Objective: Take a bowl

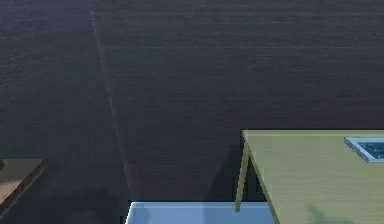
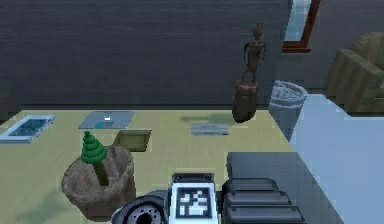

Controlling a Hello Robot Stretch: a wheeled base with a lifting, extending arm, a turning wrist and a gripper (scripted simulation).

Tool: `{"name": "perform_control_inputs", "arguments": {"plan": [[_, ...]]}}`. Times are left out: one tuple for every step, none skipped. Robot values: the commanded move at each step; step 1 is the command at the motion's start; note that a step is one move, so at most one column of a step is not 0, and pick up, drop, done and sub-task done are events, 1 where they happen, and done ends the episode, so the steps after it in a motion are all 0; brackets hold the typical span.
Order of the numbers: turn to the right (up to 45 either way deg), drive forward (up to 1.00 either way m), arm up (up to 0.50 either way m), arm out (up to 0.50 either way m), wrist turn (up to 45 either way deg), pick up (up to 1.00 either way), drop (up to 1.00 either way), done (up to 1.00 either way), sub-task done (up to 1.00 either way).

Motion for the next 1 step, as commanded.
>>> {"name": "perform_control_inputs", "arguments": {"plan": [[0.0,0.0,0.0,0.0,45.0,0.0,0.0,0.0,0.0]]}}
